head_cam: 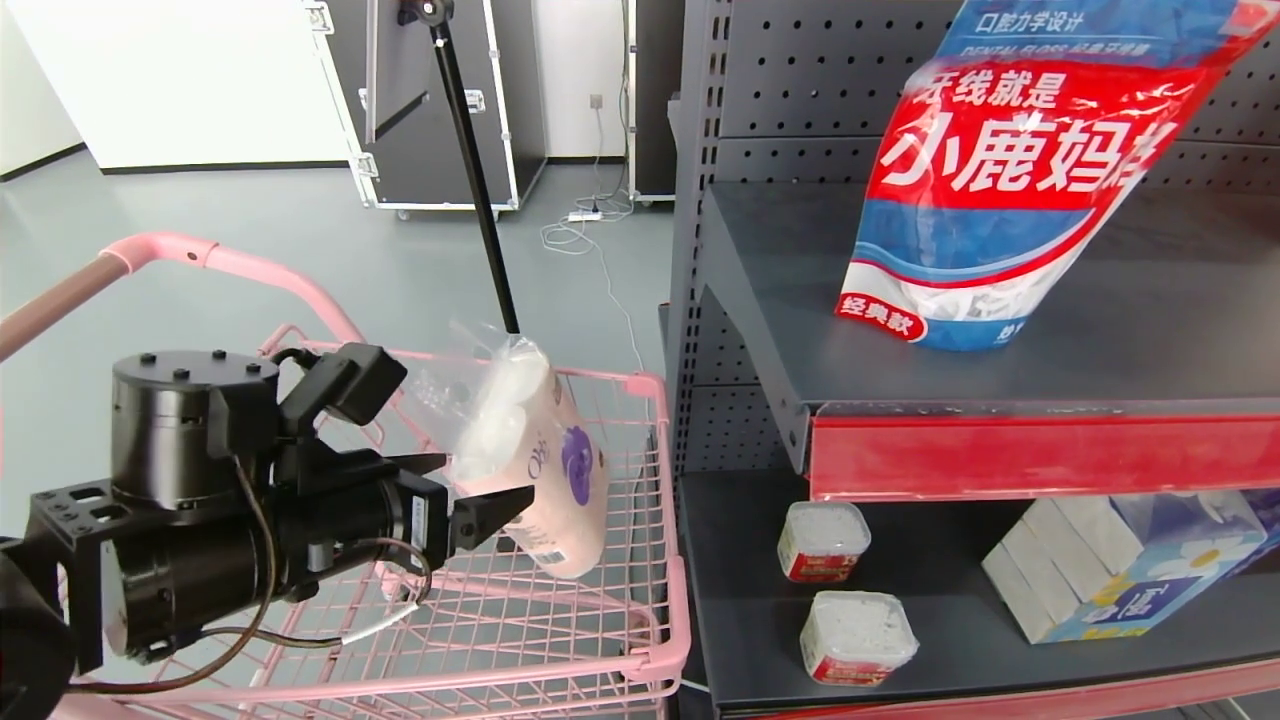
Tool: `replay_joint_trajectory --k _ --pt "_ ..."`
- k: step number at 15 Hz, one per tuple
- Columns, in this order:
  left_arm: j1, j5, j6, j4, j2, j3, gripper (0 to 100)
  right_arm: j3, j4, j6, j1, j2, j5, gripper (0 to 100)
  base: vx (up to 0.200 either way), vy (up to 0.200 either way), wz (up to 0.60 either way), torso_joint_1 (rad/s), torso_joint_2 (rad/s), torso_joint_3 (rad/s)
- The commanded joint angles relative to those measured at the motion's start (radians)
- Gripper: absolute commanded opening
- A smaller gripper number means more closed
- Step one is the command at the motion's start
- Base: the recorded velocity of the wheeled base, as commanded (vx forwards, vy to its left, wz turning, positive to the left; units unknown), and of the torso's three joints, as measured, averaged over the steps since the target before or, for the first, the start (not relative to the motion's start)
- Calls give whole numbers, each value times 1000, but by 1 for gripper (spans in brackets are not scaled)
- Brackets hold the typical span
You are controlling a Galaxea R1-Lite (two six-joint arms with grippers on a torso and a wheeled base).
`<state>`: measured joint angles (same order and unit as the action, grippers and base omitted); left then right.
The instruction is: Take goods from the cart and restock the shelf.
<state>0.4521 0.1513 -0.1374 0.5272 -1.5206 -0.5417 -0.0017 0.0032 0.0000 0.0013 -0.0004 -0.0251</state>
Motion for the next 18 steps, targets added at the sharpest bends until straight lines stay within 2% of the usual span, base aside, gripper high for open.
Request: replay_joint_trajectory --k 1,3,5,8,9,13,16,18 --pt "2 -2 -1 0 -44 -7 100 0 0 0 0 0 1 100 0 0 0 0 0 0" --pt "2 -39 -1 2 -87 -20 100 0 0 0 0 0 1 100 0 0 0 0 0 0" --pt "2 -50 -4 2 -119 -34 100 0 0 0 0 0 1 100 0 0 0 0 0 0" --pt "2 -76 -37 2 -177 -84 100 0 0 0 0 0 1 100 0 0 0 0 0 0" --pt "2 -101 -60 2 -208 -112 100 0 0 0 0 0 1 100 0 0 0 0 0 0" --pt "3 -142 -62 4 -276 -142 100 0 0 0 0 0 1 100 0 0 0 0 0 0" --pt "7 -179 -105 4 -339 -219 100 0 0 2 0 0 1 100 0 0 0 0 0 0" --pt "11 -182 -105 2 -365 -248 100 0 0 2 0 0 1 100 0 0 0 0 0 0"
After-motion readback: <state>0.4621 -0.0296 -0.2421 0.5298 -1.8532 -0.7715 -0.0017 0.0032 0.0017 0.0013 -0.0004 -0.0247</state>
